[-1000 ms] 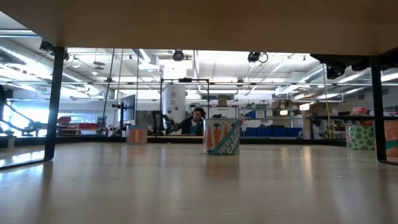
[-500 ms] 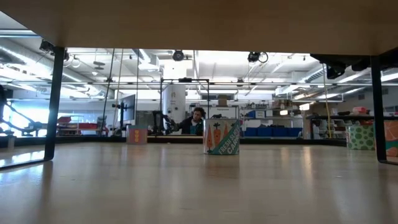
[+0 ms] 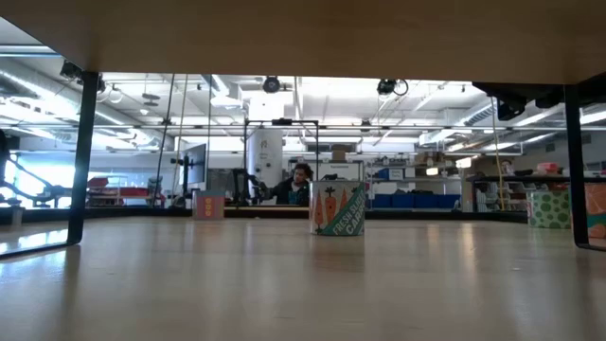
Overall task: Pick and place cans onto a shelf
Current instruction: Put the left canned peaches on the shelf
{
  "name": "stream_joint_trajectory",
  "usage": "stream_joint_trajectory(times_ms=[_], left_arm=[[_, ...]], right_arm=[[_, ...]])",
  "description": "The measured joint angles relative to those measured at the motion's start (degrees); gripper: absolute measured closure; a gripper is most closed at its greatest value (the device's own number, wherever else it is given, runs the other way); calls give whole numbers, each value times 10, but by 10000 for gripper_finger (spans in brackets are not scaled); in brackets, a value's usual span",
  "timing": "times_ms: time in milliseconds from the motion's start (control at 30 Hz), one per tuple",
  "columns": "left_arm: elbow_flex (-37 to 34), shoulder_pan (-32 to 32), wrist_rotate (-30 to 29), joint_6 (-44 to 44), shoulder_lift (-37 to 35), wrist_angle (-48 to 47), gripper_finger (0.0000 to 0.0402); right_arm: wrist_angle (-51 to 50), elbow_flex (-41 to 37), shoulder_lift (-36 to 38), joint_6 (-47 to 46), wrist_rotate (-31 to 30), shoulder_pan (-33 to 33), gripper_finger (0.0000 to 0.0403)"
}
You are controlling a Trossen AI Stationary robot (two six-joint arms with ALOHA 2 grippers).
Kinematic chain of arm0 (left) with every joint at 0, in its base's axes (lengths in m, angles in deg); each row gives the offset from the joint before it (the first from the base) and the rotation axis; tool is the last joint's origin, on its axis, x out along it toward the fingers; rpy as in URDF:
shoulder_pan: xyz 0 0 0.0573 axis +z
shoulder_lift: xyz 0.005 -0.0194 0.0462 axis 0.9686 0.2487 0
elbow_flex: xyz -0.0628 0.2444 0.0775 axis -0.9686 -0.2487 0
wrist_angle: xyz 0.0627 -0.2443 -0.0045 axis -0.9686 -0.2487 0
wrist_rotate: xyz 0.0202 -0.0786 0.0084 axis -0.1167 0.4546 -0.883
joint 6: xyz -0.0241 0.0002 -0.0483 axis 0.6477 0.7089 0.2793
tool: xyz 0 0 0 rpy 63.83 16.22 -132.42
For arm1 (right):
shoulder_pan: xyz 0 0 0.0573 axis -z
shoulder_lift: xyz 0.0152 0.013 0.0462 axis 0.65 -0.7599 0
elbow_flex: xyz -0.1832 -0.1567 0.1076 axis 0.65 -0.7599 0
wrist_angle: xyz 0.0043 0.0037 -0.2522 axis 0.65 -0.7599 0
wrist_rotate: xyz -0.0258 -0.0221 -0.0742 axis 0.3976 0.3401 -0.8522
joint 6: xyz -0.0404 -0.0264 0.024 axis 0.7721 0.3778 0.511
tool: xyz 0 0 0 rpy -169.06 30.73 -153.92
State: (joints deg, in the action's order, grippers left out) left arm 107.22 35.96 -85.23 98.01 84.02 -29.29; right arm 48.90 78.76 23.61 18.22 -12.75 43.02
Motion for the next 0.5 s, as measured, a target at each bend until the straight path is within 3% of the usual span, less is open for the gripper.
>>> stream_joint_trajectory(times_ms=[233,500], left_arm=[[7,51,5,-42,-8,-24,281],[7,124,12,-39,-71,-81,281]], right_arm=[[0,0,0,0,0,0,356],[0,0,0,0,0,0,356]])
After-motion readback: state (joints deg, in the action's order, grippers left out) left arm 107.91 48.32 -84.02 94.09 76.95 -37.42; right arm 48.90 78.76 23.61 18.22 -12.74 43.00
